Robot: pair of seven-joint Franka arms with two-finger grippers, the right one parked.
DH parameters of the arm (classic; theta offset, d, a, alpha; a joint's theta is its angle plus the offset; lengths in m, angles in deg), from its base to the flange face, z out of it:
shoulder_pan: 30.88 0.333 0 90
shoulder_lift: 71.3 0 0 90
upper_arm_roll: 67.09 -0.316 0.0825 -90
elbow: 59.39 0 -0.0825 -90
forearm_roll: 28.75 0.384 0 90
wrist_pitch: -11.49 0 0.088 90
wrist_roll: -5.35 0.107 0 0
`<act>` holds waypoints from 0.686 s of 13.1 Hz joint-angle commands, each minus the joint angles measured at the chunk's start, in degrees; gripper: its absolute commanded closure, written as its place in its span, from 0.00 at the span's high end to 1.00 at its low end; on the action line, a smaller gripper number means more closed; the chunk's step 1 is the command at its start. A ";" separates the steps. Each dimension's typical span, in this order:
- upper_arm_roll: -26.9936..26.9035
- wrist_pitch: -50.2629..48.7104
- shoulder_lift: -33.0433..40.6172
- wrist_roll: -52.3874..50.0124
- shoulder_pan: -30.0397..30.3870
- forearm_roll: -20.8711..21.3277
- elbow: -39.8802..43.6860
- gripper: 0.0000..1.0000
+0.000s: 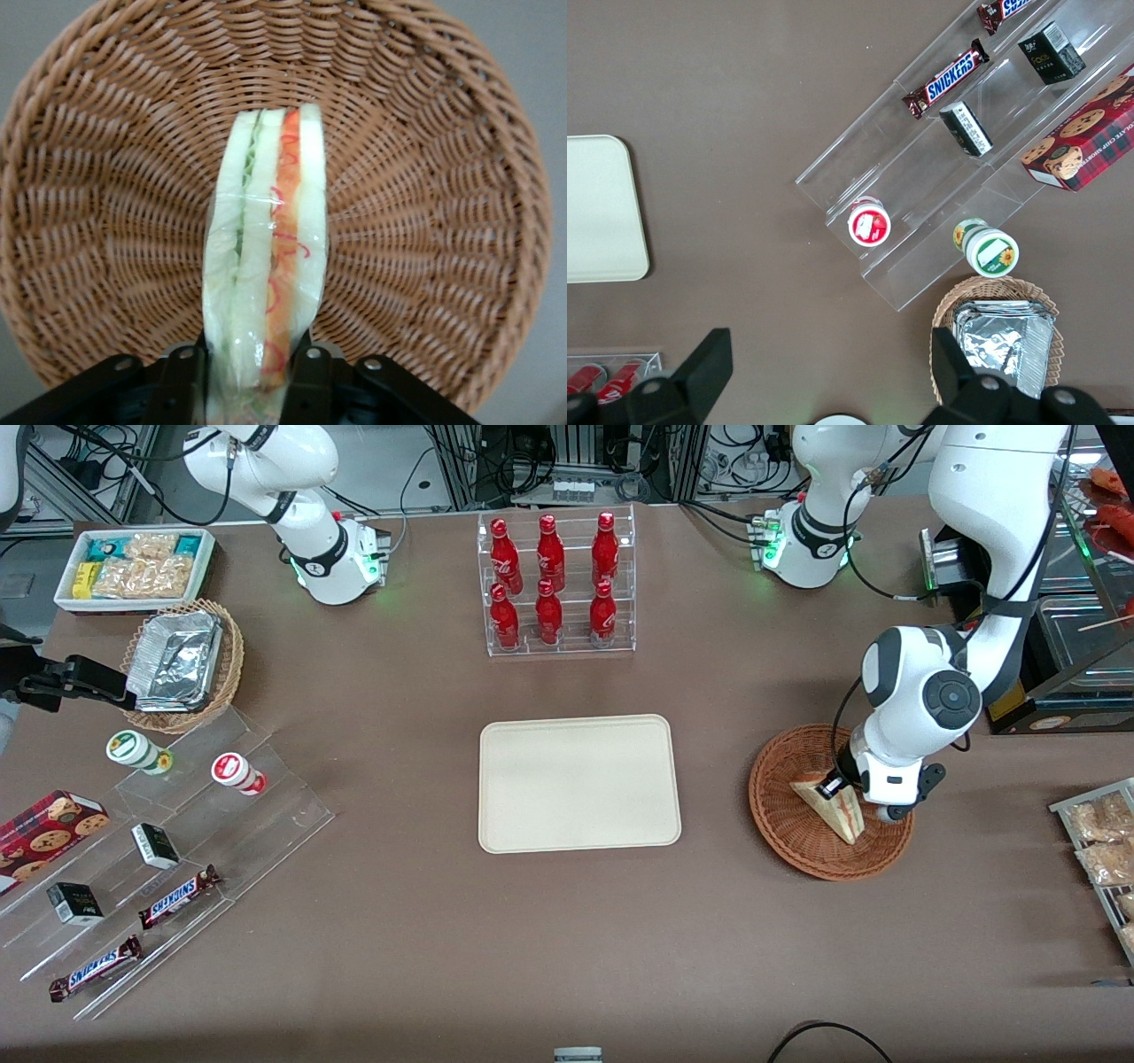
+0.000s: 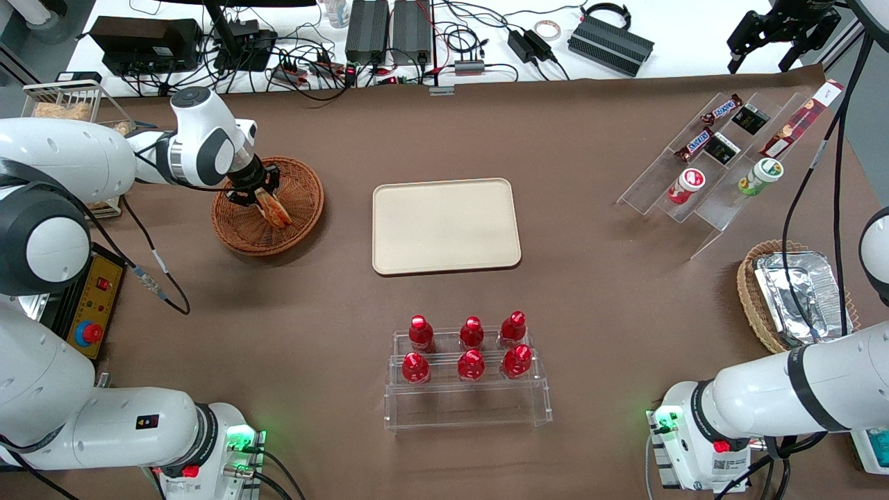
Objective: Place sandwich from basket to tray
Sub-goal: 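Lift the sandwich out of the basket and carry it over the beige tray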
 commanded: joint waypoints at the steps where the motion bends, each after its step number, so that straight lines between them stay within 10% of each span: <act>1: 0.56 -3.98 2.54 0.34 -0.06 2.82 0.91 0.00; 9: 10.66 -27.46 -1.13 1.59 -4.44 2.03 19.61 0.00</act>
